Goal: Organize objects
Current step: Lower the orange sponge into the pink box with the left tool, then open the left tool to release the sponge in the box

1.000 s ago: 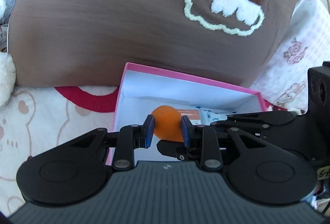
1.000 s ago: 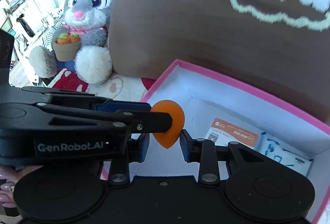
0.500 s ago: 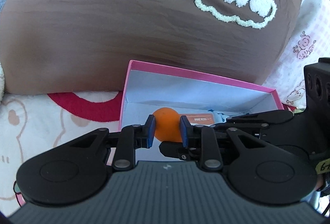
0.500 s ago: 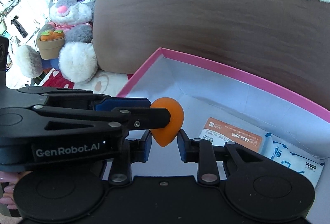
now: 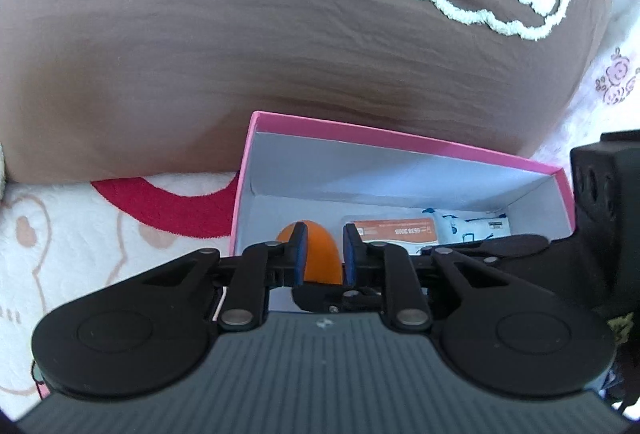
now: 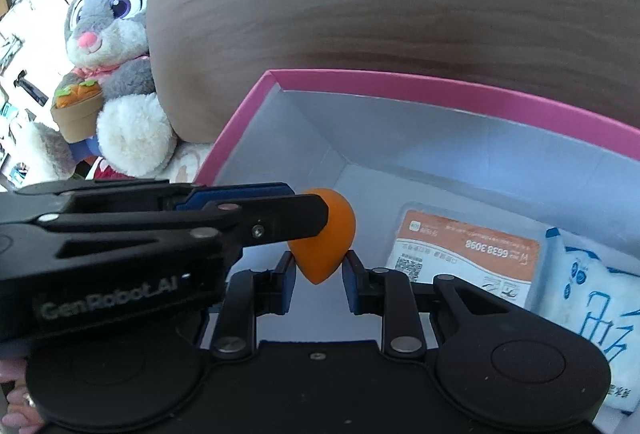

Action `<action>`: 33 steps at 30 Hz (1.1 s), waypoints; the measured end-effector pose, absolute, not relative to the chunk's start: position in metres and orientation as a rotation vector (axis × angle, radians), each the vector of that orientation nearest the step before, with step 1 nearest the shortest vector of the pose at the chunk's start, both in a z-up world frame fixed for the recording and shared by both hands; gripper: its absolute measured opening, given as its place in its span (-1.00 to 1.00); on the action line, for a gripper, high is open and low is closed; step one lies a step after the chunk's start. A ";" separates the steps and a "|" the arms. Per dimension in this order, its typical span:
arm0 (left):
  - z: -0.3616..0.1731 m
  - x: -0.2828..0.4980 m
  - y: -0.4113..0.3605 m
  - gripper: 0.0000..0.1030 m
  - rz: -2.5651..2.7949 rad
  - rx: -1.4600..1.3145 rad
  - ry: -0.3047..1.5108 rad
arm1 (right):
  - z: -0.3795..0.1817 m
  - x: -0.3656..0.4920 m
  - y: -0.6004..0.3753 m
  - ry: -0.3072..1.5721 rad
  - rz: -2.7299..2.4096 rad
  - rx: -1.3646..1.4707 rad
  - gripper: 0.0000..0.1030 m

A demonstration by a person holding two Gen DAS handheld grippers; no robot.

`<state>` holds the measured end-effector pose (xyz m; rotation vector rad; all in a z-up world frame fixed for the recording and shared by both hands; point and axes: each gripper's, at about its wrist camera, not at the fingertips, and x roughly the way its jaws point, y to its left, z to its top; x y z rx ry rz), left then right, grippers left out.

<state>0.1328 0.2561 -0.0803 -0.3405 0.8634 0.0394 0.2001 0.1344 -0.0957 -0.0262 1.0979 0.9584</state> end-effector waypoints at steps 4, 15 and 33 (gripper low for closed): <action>-0.079 0.128 0.260 -0.66 0.053 -0.372 0.838 | -0.097 0.200 0.140 1.087 0.940 -0.026 -0.44; -0.067 0.116 0.268 -0.66 0.102 -0.417 0.835 | -0.098 0.203 0.144 1.059 0.876 -0.015 -0.36; -0.055 0.096 0.265 -0.65 0.157 -0.417 0.873 | -0.064 0.180 0.132 1.046 0.950 -0.300 -0.40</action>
